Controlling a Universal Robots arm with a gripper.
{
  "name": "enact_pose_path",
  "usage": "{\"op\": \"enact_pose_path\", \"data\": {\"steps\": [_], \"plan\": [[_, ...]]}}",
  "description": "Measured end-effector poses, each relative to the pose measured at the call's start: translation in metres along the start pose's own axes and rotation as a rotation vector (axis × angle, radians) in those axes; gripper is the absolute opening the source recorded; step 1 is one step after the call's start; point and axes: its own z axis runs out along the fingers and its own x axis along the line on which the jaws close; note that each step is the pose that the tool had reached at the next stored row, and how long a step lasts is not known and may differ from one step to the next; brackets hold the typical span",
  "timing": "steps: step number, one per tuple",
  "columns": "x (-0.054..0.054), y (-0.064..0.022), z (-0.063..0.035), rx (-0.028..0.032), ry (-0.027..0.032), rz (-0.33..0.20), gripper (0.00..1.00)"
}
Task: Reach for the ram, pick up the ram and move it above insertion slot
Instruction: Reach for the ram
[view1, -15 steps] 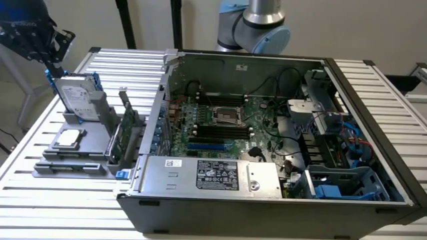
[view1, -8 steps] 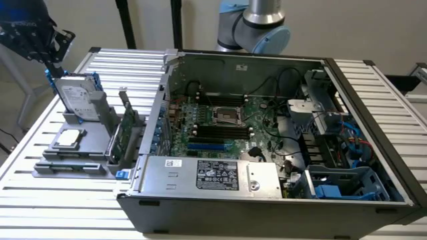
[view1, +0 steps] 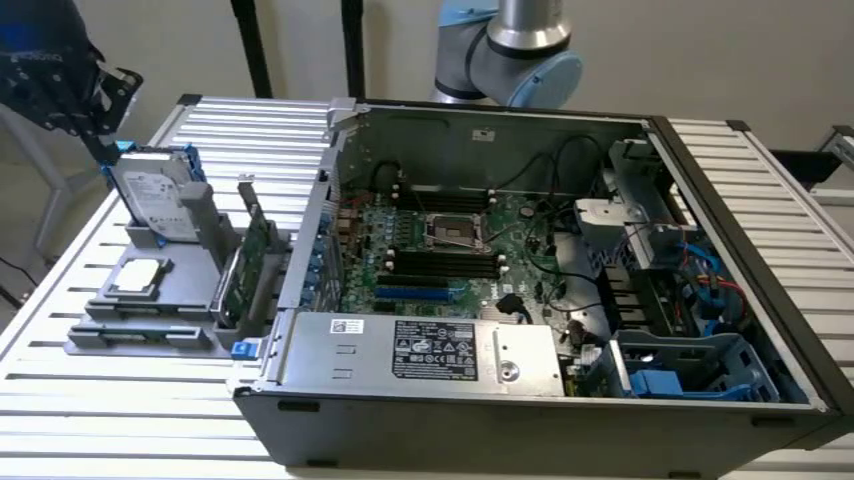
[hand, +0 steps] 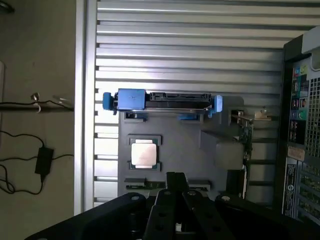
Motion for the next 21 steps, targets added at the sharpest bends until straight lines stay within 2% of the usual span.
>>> {"op": "enact_pose_path", "data": {"steps": [11, 14, 18, 21], "plan": [[0.001, -0.0477, 0.0006, 0.0001, 0.0002, -0.003, 0.11], [0.001, -0.0583, 0.0009, -0.0001, 0.0001, -0.004, 0.11], [0.001, -0.0691, 0.0007, 0.0, 0.0003, -0.007, 0.11], [0.001, -0.0713, 0.0007, 0.0, 0.0003, -0.008, 0.11]]}}
